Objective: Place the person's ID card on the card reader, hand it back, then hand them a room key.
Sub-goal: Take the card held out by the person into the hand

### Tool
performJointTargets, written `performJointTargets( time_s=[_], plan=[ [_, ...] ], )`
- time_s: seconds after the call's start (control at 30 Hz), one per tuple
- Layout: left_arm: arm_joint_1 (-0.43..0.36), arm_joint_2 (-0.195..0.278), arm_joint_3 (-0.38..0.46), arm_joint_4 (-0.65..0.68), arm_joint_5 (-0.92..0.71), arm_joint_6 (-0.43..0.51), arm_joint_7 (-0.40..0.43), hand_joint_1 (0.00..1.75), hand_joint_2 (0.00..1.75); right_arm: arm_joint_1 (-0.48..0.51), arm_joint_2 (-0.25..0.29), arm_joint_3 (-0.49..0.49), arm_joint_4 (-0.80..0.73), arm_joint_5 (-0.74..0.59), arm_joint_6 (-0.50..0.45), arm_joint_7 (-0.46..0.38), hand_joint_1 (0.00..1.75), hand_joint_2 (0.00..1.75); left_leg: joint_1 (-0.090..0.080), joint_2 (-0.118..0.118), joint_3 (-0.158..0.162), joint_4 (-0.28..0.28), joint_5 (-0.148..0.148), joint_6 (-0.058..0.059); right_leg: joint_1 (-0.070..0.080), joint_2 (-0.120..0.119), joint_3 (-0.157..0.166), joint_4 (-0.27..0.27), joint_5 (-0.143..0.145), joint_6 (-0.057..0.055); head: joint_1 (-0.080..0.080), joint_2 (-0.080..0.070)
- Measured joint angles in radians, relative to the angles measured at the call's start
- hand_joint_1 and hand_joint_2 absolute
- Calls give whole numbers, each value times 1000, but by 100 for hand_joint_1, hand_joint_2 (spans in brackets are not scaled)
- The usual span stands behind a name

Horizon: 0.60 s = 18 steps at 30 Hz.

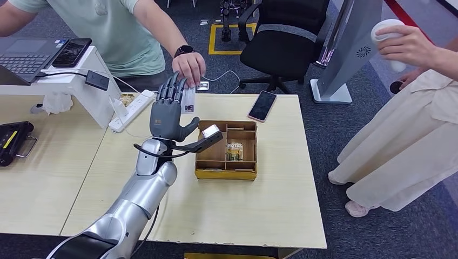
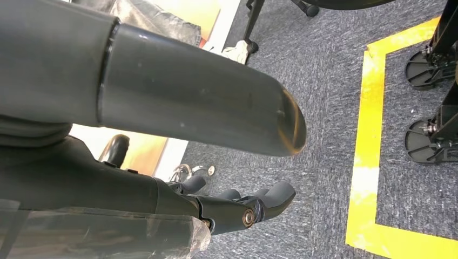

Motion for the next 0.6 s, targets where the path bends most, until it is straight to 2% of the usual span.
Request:
performJointTargets(
  time_s=[0.6],
  plan=[
    [-9, -18, 6, 12, 39, 0, -21, 0, 175, 3, 0, -7, 0, 0, -2, 0, 0, 0, 0, 0, 0, 0, 0, 0, 0, 0, 0, 0, 0, 0, 0, 0]
  ],
)
